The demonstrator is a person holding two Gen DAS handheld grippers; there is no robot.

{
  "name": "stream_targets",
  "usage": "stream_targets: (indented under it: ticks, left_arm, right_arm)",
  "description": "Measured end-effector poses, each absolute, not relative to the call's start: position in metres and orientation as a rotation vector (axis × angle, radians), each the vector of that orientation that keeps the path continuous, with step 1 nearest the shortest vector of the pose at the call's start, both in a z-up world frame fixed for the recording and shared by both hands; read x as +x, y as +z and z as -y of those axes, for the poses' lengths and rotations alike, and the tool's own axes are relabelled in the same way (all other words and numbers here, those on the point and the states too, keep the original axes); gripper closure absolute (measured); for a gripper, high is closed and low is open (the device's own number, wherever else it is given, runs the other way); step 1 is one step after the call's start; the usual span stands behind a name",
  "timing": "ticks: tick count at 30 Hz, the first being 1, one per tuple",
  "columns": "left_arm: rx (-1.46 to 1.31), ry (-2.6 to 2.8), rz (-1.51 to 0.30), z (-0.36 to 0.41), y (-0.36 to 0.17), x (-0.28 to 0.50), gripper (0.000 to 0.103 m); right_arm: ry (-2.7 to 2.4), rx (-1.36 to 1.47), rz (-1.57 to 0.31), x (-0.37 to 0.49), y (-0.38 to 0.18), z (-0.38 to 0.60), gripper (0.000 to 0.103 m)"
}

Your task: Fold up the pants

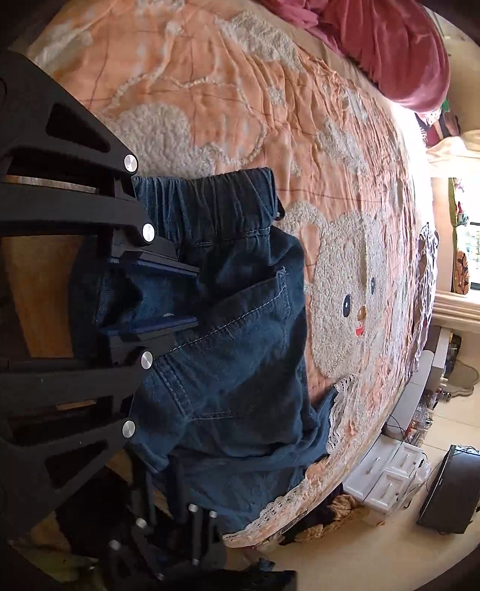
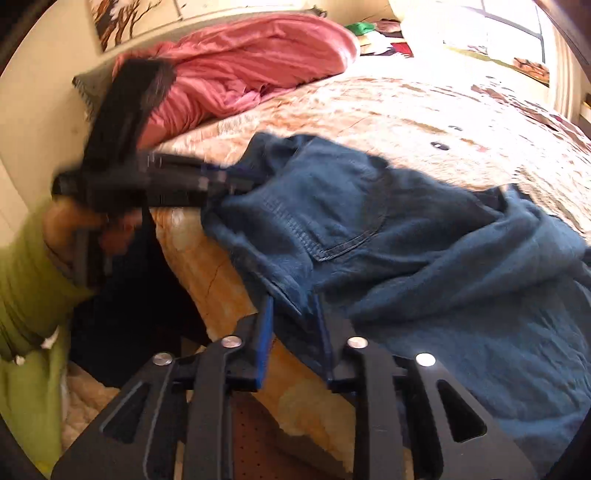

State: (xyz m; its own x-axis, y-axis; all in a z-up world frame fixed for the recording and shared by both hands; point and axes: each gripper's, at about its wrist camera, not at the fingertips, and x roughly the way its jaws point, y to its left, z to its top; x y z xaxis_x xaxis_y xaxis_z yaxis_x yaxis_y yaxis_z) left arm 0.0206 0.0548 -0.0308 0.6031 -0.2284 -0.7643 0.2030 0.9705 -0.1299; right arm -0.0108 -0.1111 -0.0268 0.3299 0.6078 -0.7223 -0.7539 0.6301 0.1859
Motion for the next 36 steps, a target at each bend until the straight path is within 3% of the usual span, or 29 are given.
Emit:
stream_targets:
  ticks: [7,9,13,20,24,26,27,28,30,34,36]
  left_arm:
    - [0.019,-0.246,-0.872,-0.047,-0.034,0.016,0.090]
    - [0.001,-0.251,-0.869,-0.050,-0.034,0.016,0.090]
    - [0.009,-0.255,-0.863,-0.049,-0.034,0.017,0.089]
    - [-0.019,-0.261,-0.844,-0.053,-0.036,0.019,0.089]
    - [-0.087,-0.285,-0.804,-0.061,-0.024,0.014,0.088]
    - [-0.147,-0.299,-0.769,-0.070,-0.010,0.008,0.079]
    - [-0.170,-0.297,-0.743,-0.075,-0.001,0.005,0.067]
    - [-0.176,-0.286,-0.718,-0.078,0.008,0.002,0.062]
    - [-0.170,-0.266,-0.673,-0.081,0.025,-0.004,0.060]
    - [-0.120,-0.289,-0.638,-0.066,0.049,-0.005,0.047]
    - [-0.104,-0.334,-0.651,-0.050,0.050,0.000,0.046]
  right_arm:
    - [0.818,-0.096,-0.777,0.012,0.000,0.110,0.064]
    - [0.817,-0.045,-0.801,0.019,-0.001,0.112,0.057]
    - [0.673,-0.168,-0.954,0.031,-0.037,0.106,0.056]
    - [0.628,-0.227,-0.894,0.017,-0.050,0.104,0.057]
    - [0.679,-0.106,-0.905,0.019,-0.039,0.122,0.056]
    - [0.709,-0.025,-0.870,0.014,-0.023,0.141,0.056]
    - [0.709,-0.009,-0.845,0.011,-0.014,0.150,0.051]
    - [0.692,-0.004,-0.824,0.008,-0.006,0.159,0.046]
    - [0.649,0.000,-0.804,0.007,0.004,0.172,0.044]
    - [0.574,0.037,-0.808,0.017,0.010,0.193,0.037]
    - [0.532,0.040,-0.803,0.024,0.013,0.200,0.035]
